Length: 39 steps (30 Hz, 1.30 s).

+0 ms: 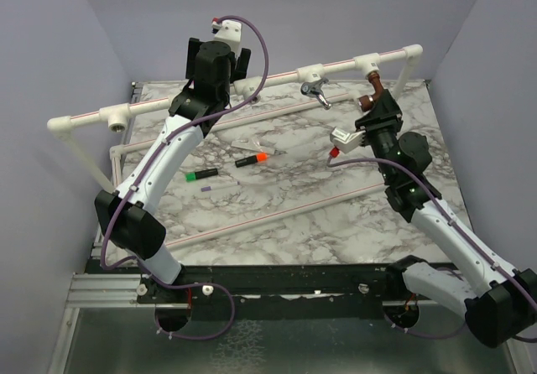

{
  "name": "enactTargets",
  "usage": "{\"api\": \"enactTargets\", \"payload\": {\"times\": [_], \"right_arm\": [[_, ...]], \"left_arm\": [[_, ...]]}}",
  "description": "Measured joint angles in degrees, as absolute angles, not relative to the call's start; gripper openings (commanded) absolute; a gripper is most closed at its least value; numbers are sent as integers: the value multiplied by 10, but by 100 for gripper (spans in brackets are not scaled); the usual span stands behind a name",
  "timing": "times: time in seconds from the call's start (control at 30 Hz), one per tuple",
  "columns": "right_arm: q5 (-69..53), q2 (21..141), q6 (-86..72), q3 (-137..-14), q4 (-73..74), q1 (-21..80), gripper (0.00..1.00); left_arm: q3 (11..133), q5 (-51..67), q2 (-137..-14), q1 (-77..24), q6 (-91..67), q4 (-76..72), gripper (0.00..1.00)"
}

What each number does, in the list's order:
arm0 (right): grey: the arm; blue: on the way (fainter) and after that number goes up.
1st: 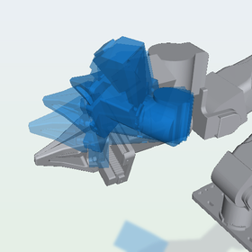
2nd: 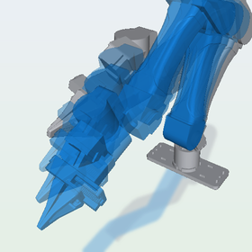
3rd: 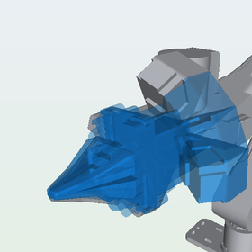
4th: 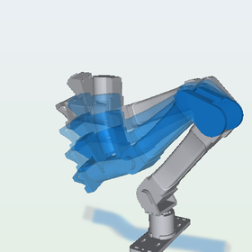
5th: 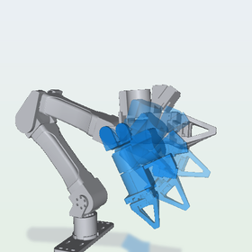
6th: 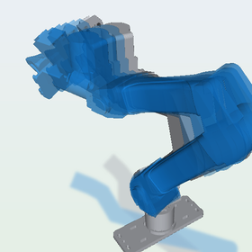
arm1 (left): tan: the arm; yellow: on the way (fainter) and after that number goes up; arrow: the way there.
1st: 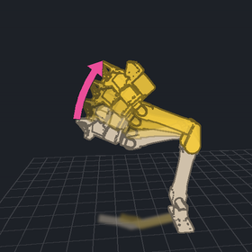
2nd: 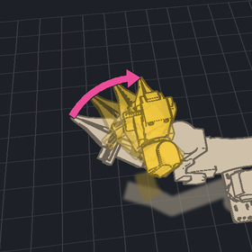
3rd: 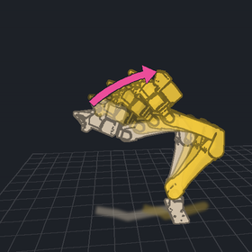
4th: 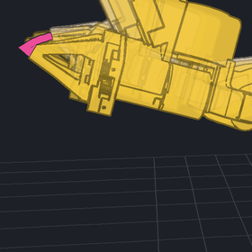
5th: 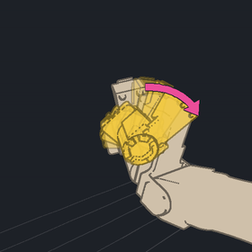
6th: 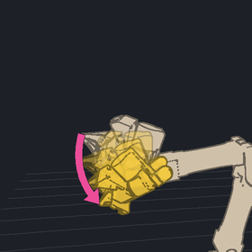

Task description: Install the water faucets

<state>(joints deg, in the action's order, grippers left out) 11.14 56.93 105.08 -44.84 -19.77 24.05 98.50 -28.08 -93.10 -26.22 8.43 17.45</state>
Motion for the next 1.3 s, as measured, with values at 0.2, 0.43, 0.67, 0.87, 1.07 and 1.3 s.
{"api": "enactTargets", "payload": {"times": [0.2, 0.43, 0.67, 0.87, 1.07, 1.3], "right_arm": [[120, 570, 1037, -438, -215, 243, 1], [126, 566, 966, -433, -227, 249, 0], [133, 561, 731, -461, -198, 251, 1], [146, 561, 499, -498, -152, 250, 1], [164, 560, 305, -506, -149, 246, 0], [195, 560, 109, -512, -149, 244, 0]], "left_arm": [[985, -281, -931, -262, 84, 174, 93], [985, -281, -931, -262, 84, 175, 93], [985, -281, -930, -262, 82, 177, 93], [985, -281, -930, -262, 82, 177, 93], [985, -281, -929, -262, 82, 177, 93], [985, -281, -929, -260, 82, 176, 93]]}}
